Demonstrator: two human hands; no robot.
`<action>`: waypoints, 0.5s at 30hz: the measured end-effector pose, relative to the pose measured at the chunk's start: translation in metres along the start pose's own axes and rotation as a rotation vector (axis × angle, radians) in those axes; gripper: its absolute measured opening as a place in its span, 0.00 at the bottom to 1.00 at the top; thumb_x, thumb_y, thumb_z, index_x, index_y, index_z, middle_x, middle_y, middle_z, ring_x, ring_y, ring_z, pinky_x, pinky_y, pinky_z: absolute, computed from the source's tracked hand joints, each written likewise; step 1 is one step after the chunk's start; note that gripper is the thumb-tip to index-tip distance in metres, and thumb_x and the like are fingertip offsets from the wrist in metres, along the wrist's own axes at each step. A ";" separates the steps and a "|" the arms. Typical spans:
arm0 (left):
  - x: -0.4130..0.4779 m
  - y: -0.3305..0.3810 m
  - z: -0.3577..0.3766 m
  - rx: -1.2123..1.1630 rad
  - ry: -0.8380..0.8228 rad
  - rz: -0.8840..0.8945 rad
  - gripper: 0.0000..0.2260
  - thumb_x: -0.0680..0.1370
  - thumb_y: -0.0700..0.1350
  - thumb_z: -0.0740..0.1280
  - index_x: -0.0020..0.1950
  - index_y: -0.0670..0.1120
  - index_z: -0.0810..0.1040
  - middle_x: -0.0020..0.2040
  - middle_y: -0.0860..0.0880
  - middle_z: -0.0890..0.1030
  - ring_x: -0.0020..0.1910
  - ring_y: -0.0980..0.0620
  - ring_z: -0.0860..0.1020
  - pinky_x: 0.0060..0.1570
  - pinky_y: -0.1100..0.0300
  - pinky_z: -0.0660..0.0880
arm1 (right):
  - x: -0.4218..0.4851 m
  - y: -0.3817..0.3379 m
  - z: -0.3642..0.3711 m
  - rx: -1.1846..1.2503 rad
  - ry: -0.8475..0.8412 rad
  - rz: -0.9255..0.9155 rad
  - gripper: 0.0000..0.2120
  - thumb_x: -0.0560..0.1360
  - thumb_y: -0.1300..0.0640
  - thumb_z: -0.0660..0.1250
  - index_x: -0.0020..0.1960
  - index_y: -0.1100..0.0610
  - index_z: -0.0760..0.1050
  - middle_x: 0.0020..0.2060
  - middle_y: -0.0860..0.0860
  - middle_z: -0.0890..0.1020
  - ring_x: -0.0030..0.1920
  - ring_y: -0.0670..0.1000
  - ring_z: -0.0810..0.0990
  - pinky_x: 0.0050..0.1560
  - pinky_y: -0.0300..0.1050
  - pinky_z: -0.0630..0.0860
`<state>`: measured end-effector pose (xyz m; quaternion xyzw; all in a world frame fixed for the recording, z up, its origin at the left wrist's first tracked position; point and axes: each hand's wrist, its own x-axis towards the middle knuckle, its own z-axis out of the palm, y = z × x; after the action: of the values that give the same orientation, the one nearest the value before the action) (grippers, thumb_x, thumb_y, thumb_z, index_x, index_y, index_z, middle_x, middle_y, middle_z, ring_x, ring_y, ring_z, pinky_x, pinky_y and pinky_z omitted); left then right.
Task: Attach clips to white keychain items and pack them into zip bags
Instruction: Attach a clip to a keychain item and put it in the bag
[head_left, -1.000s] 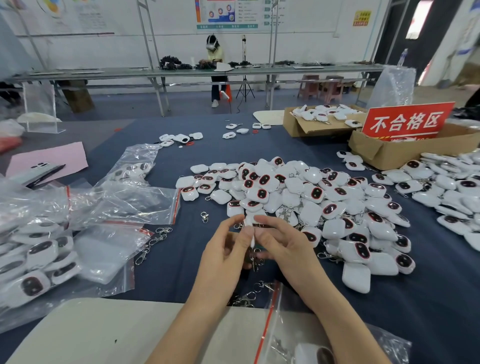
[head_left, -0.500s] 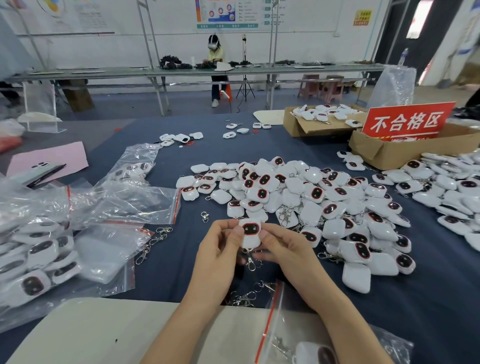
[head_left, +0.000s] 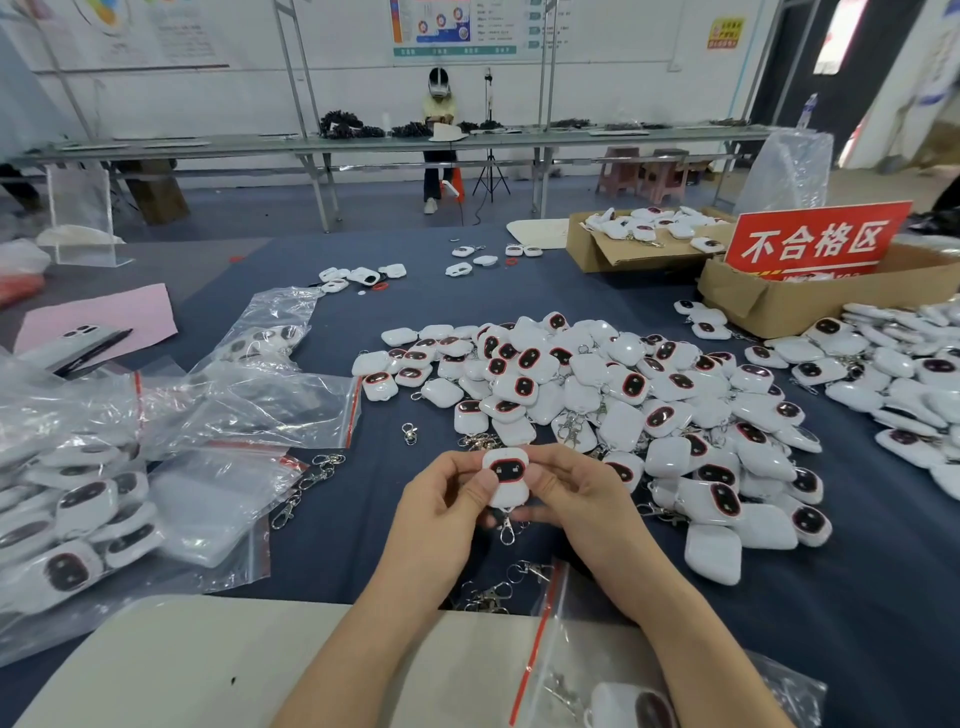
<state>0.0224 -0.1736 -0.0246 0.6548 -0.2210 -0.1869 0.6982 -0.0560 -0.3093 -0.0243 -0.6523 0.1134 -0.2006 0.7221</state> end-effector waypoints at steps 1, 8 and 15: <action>0.000 -0.001 0.000 0.013 0.007 -0.001 0.06 0.82 0.38 0.66 0.53 0.46 0.82 0.40 0.52 0.86 0.32 0.56 0.77 0.38 0.65 0.77 | 0.000 0.000 0.000 0.002 0.005 0.008 0.09 0.81 0.64 0.64 0.53 0.55 0.82 0.45 0.51 0.87 0.44 0.48 0.86 0.43 0.38 0.81; 0.001 -0.003 -0.001 0.053 0.030 -0.006 0.04 0.81 0.40 0.67 0.51 0.47 0.82 0.41 0.48 0.86 0.34 0.55 0.78 0.42 0.56 0.77 | 0.002 0.002 0.000 0.012 0.028 0.035 0.06 0.81 0.64 0.65 0.52 0.62 0.80 0.42 0.51 0.87 0.42 0.47 0.85 0.41 0.37 0.81; 0.002 -0.004 -0.001 0.060 0.034 -0.012 0.03 0.81 0.41 0.68 0.50 0.46 0.81 0.39 0.51 0.86 0.32 0.56 0.78 0.39 0.63 0.77 | 0.002 0.002 0.000 -0.006 0.043 0.051 0.05 0.80 0.63 0.66 0.52 0.63 0.80 0.42 0.52 0.87 0.42 0.48 0.86 0.41 0.38 0.81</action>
<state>0.0246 -0.1736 -0.0282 0.6799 -0.2109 -0.1732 0.6806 -0.0541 -0.3100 -0.0258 -0.6470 0.1461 -0.1956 0.7224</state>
